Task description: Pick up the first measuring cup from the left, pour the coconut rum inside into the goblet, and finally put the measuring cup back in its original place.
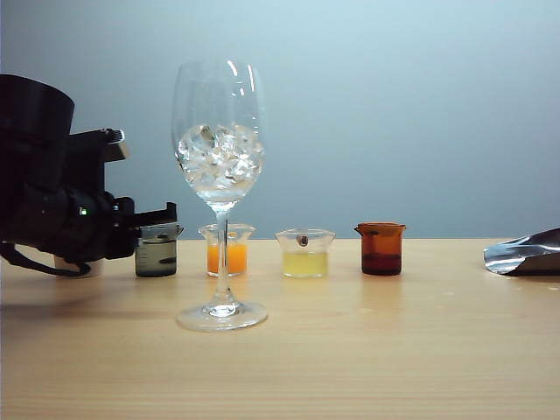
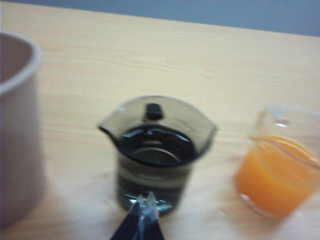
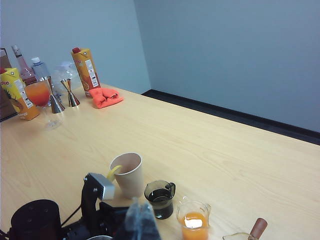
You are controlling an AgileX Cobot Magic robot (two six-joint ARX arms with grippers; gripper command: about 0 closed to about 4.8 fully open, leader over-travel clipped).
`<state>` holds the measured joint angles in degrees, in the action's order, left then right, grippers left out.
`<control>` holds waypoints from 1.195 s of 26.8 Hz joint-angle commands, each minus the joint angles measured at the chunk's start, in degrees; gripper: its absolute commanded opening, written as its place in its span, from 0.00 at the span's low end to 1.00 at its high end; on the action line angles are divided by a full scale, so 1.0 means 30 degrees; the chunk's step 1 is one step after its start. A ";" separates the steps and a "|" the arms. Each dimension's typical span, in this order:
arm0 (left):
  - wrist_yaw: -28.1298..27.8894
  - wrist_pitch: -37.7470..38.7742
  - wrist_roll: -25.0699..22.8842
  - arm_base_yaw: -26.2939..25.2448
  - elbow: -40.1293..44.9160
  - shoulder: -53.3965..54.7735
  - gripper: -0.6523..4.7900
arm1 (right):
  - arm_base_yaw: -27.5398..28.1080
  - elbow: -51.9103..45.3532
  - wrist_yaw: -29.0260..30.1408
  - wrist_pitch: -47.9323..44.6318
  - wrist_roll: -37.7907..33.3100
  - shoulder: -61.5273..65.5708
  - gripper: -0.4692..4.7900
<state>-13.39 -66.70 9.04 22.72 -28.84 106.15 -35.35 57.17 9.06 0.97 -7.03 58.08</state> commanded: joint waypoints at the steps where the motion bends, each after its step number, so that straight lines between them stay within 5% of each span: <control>1: 0.0335 -0.0211 0.0248 0.0248 -0.0058 -0.0022 0.19 | 0.0015 0.0073 0.0022 -0.0415 0.0000 0.0168 0.07; 3: 0.0124 -0.0204 0.0233 0.0248 -0.0058 -0.0022 0.75 | 0.0015 0.0073 0.0022 -0.0546 -0.0007 0.0364 0.07; 6: -0.0423 -0.0204 0.0197 0.0226 -0.0058 -0.0022 1.00 | 0.0015 0.0073 0.0051 -0.0721 -0.0007 0.0408 0.07; 32: -0.0510 0.1610 -0.0488 -0.0947 -0.3723 0.2856 1.00 | 0.0087 0.0058 0.0532 -0.0342 0.0306 0.0415 0.07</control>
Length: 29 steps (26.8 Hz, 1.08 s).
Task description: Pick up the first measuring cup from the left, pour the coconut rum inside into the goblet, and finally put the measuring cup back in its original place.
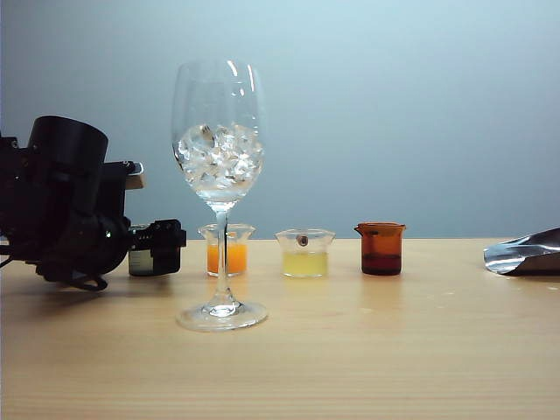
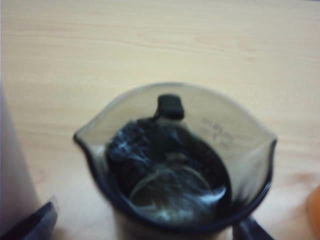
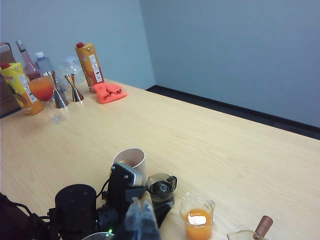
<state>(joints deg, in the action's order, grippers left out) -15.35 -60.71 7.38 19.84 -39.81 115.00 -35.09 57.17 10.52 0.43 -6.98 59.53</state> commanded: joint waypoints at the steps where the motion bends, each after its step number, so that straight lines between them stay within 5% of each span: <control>1: 0.0226 -0.0415 0.0146 0.0015 -0.0066 -0.0051 1.00 | 0.0000 0.0058 0.0029 -0.0153 0.0423 -0.0066 0.07; 29: 0.0364 -0.0780 0.0270 0.0000 -0.1173 0.0838 1.00 | 0.0022 0.0044 -0.0022 0.0357 0.0911 -0.0066 0.07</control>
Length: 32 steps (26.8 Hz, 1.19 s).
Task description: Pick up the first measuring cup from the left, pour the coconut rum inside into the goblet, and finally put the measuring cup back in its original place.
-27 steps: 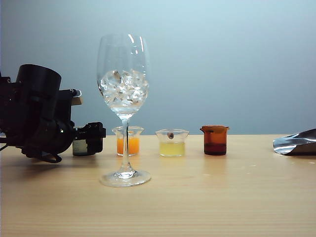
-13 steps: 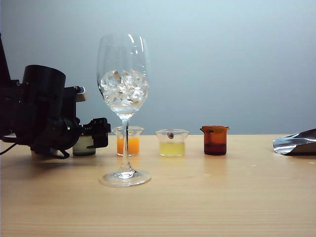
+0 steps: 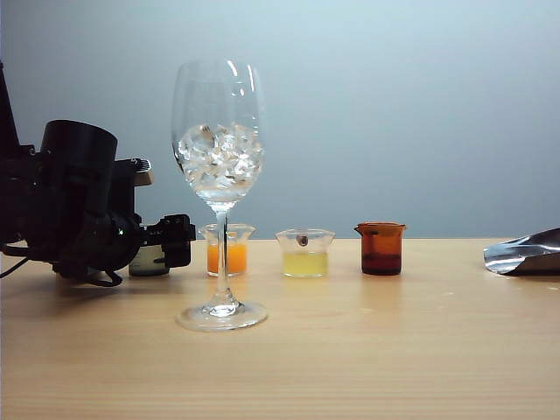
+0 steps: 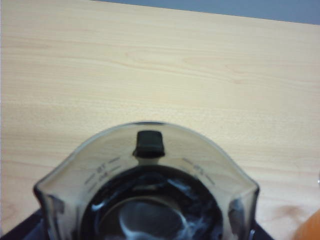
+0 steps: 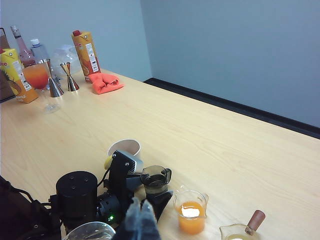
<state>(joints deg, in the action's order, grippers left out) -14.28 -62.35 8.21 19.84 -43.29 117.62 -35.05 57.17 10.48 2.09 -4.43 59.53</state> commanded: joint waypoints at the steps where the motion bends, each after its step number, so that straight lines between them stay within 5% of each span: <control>1: 0.0007 -0.0233 -0.0007 0.0000 -0.0015 -0.0036 1.00 | 0.0007 0.0044 -0.0007 -0.0189 0.0058 -0.0066 0.07; 32: -0.0015 0.0182 0.0415 -0.0007 -0.0532 0.0095 1.00 | 0.0007 0.0044 0.0000 0.0357 0.0058 -0.0007 0.07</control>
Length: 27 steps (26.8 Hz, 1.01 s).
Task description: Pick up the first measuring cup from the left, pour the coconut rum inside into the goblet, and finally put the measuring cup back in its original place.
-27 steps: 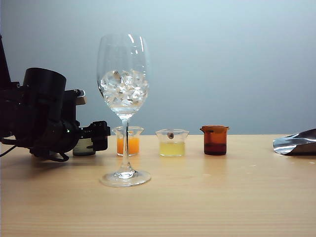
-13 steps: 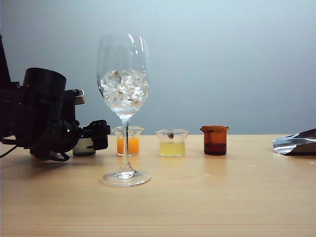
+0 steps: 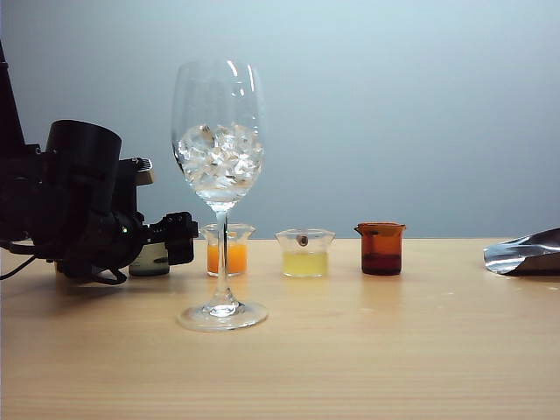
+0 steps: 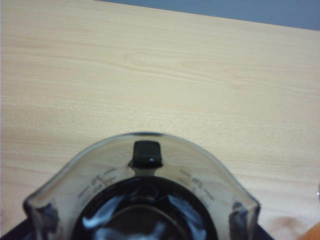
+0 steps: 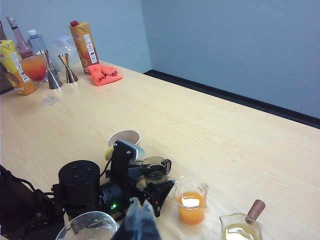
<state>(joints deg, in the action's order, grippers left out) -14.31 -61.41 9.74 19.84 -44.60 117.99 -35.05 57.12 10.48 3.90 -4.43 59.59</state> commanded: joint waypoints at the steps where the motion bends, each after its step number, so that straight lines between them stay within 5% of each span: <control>1: -0.0007 -0.0124 -0.0095 -0.0007 -0.0095 -0.0029 0.96 | 0.0007 0.0058 0.0000 -0.0248 0.0058 -0.0029 0.07; 4: 0.0007 -0.0131 -0.0087 -0.0007 -0.0102 -0.0029 0.75 | 0.0007 0.0058 0.0000 -0.0248 0.0058 -0.0029 0.07; 15: 0.0066 -0.0561 -0.0087 -0.0007 -0.0124 -0.0036 0.72 | 0.0007 0.0058 -0.0007 -0.0386 0.0058 -0.0036 0.07; 21: 0.0073 -0.0561 -0.0095 0.0000 -0.0124 -0.0036 0.49 | 0.0007 0.0058 0.0000 -0.0386 0.0058 -0.0036 0.07; 27: 0.0073 -0.0568 -0.0095 0.0000 -0.0124 -0.0036 0.45 | 0.0007 0.0058 0.0000 -0.0393 0.0058 -0.0058 0.07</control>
<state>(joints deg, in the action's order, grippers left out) -14.17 -62.78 9.67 19.81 -44.91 117.99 -35.05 57.12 10.48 3.77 -4.43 59.59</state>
